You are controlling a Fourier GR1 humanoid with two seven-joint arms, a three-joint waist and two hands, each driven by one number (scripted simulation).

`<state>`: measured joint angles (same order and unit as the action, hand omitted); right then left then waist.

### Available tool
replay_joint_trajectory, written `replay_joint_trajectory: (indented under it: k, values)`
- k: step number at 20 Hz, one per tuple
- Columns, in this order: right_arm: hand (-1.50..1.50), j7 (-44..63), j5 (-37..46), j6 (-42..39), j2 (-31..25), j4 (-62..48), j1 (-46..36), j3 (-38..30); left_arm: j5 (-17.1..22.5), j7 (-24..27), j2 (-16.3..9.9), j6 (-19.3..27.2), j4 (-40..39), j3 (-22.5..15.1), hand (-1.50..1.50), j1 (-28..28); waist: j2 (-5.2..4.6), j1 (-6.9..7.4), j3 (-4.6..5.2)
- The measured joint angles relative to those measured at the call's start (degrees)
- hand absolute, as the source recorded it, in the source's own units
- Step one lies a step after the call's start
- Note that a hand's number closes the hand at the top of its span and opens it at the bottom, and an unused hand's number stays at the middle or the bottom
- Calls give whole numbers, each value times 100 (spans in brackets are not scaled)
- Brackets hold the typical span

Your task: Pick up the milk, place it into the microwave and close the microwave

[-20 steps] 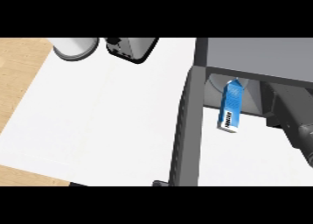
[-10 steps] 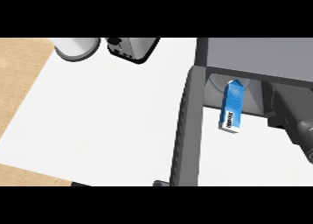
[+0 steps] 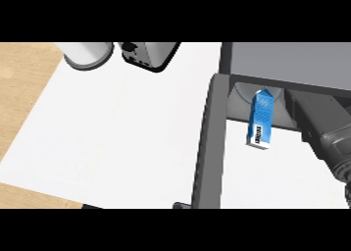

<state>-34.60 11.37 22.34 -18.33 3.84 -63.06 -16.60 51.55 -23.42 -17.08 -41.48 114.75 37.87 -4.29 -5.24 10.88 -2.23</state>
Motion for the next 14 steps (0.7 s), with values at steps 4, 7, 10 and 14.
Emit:
replay_joint_trajectory:
  k: [4, 7, 10, 14]
  values:
    - [-150, -23, -31, 100, 157, 54, -74, 0, -93, -25, 24, -33, -55, -102, -150, 42, 9, -33, -32]
    - [-150, -90, -76, 137, 214, 99, -103, -24, -160, -17, 61, -80, -96, -159, -150, 60, 6, -56, -42]
    - [-150, -149, -160, 309, 292, 145, -125, -95, -249, 7, 154, -164, -144, -215, -150, 14, 13, -82, -28]
    - [-150, -175, -249, 609, 383, 149, -172, -180, -323, 21, 276, -285, -197, -309, -150, -78, 19, -139, -14]
